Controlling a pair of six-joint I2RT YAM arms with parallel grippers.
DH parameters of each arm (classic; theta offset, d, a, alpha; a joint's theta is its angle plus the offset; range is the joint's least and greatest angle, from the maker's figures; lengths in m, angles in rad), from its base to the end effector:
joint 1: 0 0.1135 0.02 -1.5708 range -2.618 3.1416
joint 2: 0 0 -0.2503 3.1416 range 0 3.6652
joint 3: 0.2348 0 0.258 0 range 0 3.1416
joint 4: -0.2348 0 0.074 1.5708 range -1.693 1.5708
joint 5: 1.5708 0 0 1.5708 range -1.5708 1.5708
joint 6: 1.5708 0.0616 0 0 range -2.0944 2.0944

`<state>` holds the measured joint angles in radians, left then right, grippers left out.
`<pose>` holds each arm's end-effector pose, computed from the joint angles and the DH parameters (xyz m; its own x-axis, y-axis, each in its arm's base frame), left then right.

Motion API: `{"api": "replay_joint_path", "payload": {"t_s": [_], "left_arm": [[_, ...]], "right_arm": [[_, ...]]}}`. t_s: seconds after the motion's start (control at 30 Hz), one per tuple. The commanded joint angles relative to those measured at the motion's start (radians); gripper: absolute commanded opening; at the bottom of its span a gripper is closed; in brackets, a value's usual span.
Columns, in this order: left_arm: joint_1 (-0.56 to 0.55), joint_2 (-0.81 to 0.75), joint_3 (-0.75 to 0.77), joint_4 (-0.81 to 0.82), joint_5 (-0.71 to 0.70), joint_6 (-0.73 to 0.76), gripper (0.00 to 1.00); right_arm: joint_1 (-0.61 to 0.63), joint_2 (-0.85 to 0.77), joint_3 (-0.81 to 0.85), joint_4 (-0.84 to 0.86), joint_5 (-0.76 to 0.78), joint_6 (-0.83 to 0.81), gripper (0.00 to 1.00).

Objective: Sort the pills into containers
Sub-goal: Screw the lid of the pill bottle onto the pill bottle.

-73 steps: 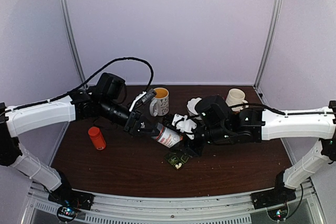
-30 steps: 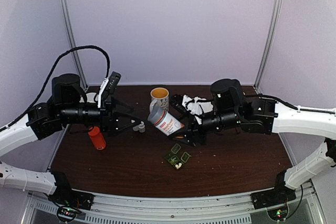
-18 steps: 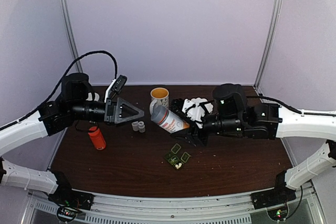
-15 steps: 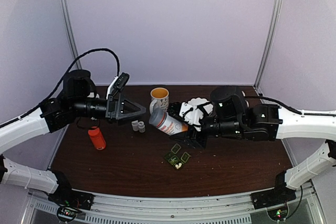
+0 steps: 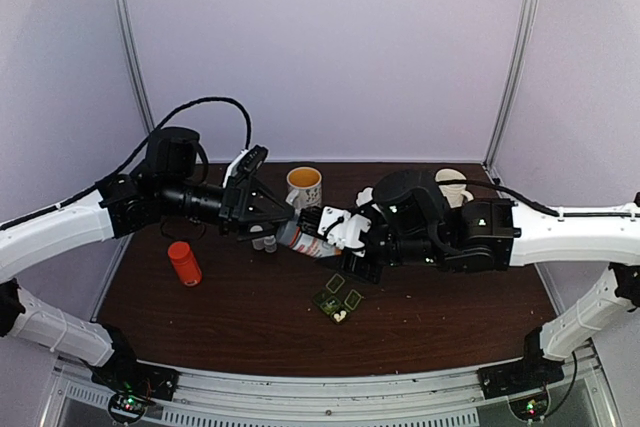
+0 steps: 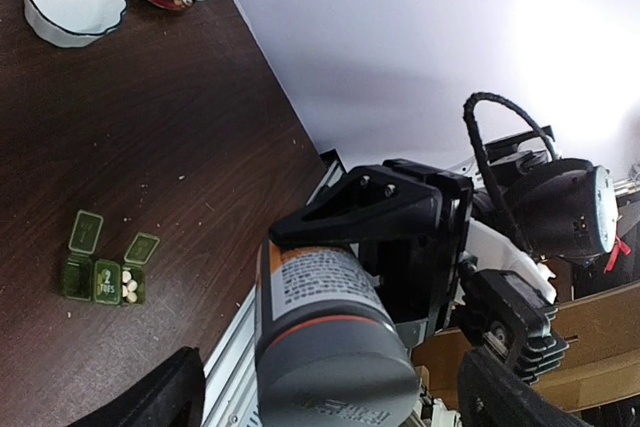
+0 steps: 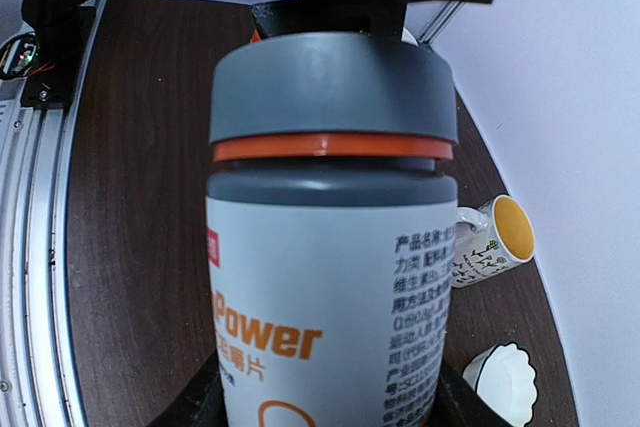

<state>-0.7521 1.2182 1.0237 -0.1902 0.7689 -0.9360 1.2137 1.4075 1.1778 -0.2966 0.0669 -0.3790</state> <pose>0.1905 -0.2369 0.3144 -0.9368 0.0840 -0.3396 0.3496 0.2565 -0.9011 0.1278 0.3306 0.2937 0.1753 -0.5863 -0.7909 -0.9147 0.2002 -0.3511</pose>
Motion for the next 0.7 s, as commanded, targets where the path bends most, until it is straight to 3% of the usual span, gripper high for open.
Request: {"api": "replay_joint_path", "payload": {"t_s": [0.0, 0.17, 0.5, 0.67], "left_arm": [[-0.004, 0.015, 0.043, -0.026, 0.024, 0.027, 0.89], [-0.01, 0.034, 0.039, -0.047, 0.028, 0.043, 0.81], [-0.012, 0.057, 0.061, -0.131, -0.001, 0.101, 0.58], [-0.013, 0.063, 0.073, -0.152, 0.007, 0.157, 0.45]], "right_arm": [[0.006, 0.012, 0.043, 0.004, 0.046, -0.011, 0.0], [0.006, 0.041, 0.062, -0.013, 0.055, -0.012, 0.0], [0.008, 0.054, 0.076, -0.034, 0.061, -0.007, 0.0], [0.001, 0.062, 0.107, -0.082, -0.05, 0.032, 0.0]]}}
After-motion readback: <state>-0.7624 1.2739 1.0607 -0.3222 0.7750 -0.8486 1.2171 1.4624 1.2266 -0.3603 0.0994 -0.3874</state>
